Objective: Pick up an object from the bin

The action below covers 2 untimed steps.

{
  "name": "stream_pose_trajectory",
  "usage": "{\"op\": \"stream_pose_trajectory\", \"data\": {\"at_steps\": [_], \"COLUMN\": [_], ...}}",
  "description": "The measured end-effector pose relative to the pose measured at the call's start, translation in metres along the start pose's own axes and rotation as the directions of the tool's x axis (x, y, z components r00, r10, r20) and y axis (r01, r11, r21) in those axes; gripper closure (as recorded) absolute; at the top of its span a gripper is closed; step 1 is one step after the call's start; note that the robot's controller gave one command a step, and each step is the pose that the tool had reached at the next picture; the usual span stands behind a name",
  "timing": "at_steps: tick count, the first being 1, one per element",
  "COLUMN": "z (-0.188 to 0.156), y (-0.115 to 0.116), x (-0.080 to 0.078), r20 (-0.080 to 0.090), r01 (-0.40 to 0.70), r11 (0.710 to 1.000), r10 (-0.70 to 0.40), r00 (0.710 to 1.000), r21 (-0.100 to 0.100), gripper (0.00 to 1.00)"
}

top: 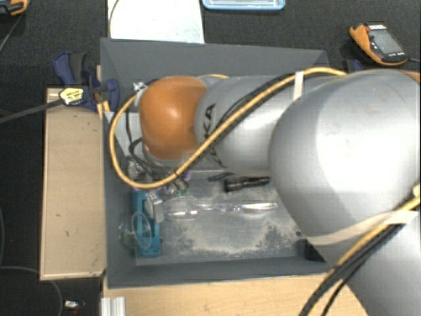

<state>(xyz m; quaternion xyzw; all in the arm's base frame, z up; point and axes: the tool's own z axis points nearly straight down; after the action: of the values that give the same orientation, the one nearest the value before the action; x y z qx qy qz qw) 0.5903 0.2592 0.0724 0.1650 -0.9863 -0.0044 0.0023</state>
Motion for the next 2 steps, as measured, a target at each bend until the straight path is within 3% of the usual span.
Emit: {"op": "stream_pose_trajectory", "data": {"at_steps": [1, 2], "z": [-0.0060, -0.0071], "y": [0.0015, 0.0029], "x": [-0.0015, -0.0029], "r20": [0.001, 0.006], "r01": [-0.119, 0.015], "r11": [0.993, 1.000], "r10": [0.119, -0.015], "r00": [0.993, 1.000], "r21": [0.000, -0.005], "gripper": [0.00, 0.00]}}
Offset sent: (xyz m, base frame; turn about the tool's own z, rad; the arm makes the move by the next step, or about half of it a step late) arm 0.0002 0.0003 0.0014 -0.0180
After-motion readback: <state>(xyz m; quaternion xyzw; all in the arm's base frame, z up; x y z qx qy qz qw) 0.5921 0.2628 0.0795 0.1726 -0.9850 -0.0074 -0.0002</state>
